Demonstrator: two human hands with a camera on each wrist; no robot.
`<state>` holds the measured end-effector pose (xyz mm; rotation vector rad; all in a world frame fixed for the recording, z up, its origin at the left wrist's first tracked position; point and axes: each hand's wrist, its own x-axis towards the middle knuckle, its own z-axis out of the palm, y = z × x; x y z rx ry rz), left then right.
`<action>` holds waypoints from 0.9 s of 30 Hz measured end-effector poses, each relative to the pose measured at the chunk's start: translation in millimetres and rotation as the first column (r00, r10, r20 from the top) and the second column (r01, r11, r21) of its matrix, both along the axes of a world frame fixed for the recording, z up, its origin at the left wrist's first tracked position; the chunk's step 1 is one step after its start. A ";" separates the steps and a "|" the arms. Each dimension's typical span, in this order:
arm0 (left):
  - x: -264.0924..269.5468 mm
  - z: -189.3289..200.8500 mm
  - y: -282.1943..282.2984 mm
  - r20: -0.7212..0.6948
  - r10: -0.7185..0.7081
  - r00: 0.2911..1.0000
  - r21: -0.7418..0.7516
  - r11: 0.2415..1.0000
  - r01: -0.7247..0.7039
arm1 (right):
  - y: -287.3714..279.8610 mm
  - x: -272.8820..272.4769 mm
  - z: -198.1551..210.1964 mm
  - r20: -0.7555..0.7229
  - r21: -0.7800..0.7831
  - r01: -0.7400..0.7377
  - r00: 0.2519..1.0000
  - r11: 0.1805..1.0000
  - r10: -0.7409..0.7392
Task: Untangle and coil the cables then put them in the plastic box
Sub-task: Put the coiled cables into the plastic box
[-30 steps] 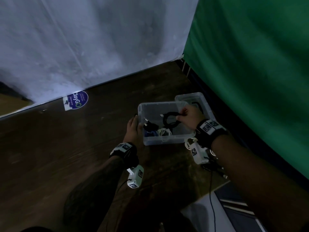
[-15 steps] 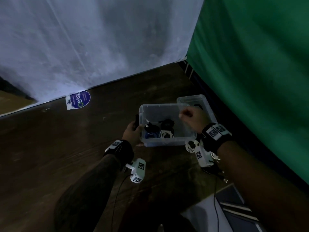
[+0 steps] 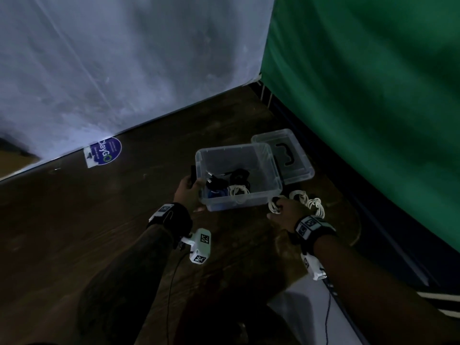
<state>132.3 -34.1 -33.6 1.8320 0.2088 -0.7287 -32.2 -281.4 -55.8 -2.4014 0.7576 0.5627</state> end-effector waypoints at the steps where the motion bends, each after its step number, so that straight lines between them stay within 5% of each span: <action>1: -0.2 -1.2 -0.9 0.019 0.014 1.000 -0.010 1.000 -0.014 | 4.2 4.2 -6.3 0.011 -0.006 0.007 1.000 1.000 -0.007; 6: -0.5 -3.0 -1.4 0.065 0.018 0.998 -0.013 1.000 -0.018 | 10.5 8.0 -17.3 0.005 -0.081 0.037 0.999 0.996 -0.037; 11: -0.3 -3.3 0.1 0.051 0.022 0.998 -0.024 0.999 -0.021 | 15.5 -14.5 5.8 0.004 0.003 -0.109 0.994 0.994 0.109; 18: -1.5 3.9 2.7 0.005 -0.011 1.000 -0.020 1.000 0.011 | 35.4 -7.6 89.9 0.348 0.156 -0.316 0.904 0.936 0.247; 21: -1.6 6.2 2.0 -0.006 0.003 1.000 -0.028 1.000 -0.003 | 33.0 25.2 104.4 0.393 0.041 -0.308 0.880 0.950 0.268; 27: -1.2 6.6 2.8 -0.033 0.001 0.999 -0.043 0.999 -0.003 | 24.7 77.5 75.8 0.160 -0.220 -0.251 0.944 0.943 0.289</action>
